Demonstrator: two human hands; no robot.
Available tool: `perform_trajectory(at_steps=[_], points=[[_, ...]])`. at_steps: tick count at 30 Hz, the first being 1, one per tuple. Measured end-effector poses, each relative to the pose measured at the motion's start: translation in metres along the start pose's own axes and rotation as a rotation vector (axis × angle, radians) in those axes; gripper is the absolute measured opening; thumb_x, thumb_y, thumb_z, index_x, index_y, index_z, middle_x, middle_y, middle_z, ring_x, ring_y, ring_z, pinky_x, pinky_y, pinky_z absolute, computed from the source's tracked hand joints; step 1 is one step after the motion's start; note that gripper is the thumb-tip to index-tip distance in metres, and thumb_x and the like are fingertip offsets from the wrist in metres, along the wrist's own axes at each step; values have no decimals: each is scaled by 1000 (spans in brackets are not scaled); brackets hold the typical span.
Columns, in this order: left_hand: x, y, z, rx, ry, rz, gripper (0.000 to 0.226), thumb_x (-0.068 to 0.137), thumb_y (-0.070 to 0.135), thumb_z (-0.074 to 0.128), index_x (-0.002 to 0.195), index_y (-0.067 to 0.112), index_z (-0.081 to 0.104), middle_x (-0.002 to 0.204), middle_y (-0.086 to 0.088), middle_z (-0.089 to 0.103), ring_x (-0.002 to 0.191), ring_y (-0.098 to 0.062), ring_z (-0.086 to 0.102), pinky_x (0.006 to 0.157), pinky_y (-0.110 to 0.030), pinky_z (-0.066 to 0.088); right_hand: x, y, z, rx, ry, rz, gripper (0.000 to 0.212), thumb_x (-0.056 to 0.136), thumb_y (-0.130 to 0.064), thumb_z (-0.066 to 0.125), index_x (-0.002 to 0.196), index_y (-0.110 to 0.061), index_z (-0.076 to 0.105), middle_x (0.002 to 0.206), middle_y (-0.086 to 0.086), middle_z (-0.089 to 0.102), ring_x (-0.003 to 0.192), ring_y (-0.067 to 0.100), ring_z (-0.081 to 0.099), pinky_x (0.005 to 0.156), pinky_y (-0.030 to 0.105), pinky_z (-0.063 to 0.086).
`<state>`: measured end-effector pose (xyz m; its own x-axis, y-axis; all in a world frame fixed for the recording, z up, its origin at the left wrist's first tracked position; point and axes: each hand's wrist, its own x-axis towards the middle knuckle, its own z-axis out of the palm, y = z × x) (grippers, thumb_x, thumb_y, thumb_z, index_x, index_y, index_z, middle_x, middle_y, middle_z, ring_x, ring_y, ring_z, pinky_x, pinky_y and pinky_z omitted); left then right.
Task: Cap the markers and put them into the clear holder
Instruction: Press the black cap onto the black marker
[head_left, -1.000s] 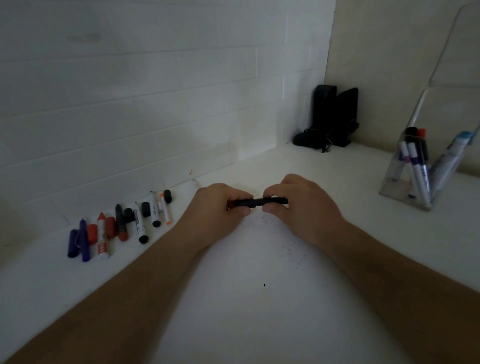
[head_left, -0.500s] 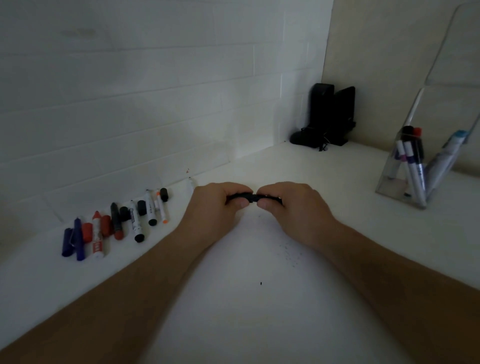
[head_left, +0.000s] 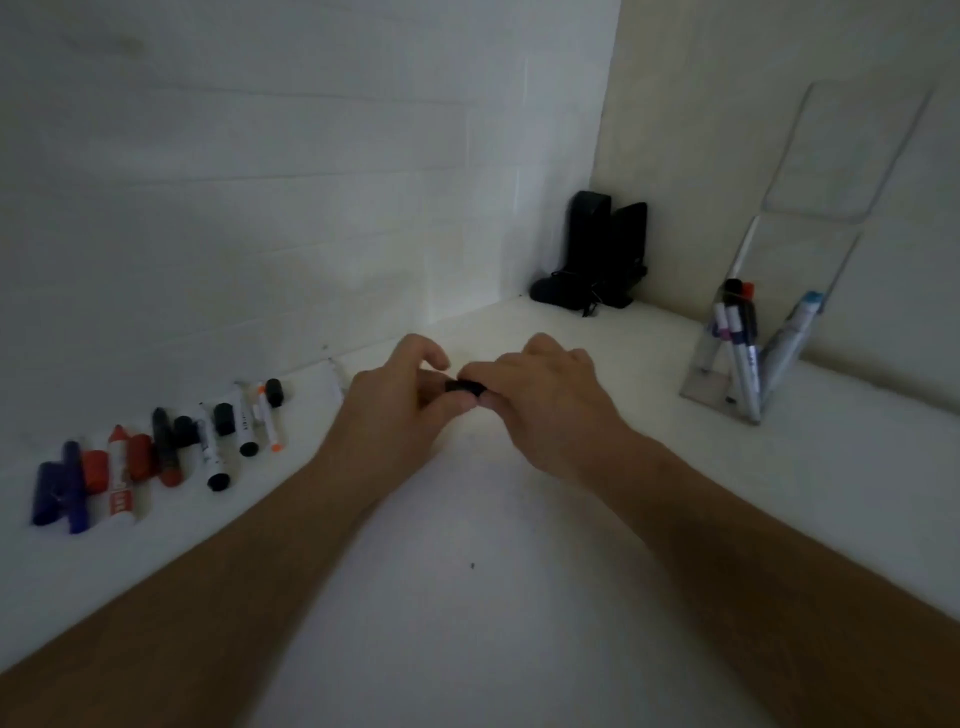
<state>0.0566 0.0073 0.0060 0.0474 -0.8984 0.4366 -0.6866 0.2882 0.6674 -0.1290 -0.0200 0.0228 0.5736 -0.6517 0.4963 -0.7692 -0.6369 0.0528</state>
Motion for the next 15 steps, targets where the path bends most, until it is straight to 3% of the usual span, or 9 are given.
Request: perform_trajectory(at_steps=[2,4,7,8,12,15], points=[[-2,-1,0,-26,-14,48,29,91,40,66,111,38,46,94,20,71,81,4,65,71,-19,47,7,13,-10,108,-19,91,26,103,-30,49,125,-39,59,98,-8,67,92,22,48,78,42,43],[-4,-2,4,41,-77,140,35,91,39,66,119,42,45,102,20,69,87,3,64,79,-27,53,9,32,-28,262,90,180,27,100,-27,55,125,-36,61,101,-3,69,92,20,56,82,39,50],[-9,1,12,172,-210,255,43,92,43,63,130,44,45,113,24,61,99,1,57,91,-32,51,1,63,-71,440,272,307,26,99,-18,59,124,-25,59,108,-5,67,85,6,60,76,11,46],[-11,2,14,201,-231,293,44,92,44,61,132,45,44,116,25,59,103,0,55,93,-32,49,-3,74,-86,448,337,349,26,99,-16,58,124,-24,56,108,-8,67,84,1,60,72,7,44],[-18,10,21,305,-276,465,43,94,45,56,136,43,46,130,19,57,120,-9,49,99,-31,44,-17,117,-129,295,539,481,30,97,-17,57,125,-22,48,113,-7,70,89,14,67,77,31,56],[-21,11,24,342,-283,520,40,96,43,54,136,40,51,133,16,57,124,-9,48,100,-30,44,-29,136,-141,121,513,494,39,97,-17,57,132,-28,42,112,0,70,87,21,67,80,37,55]])
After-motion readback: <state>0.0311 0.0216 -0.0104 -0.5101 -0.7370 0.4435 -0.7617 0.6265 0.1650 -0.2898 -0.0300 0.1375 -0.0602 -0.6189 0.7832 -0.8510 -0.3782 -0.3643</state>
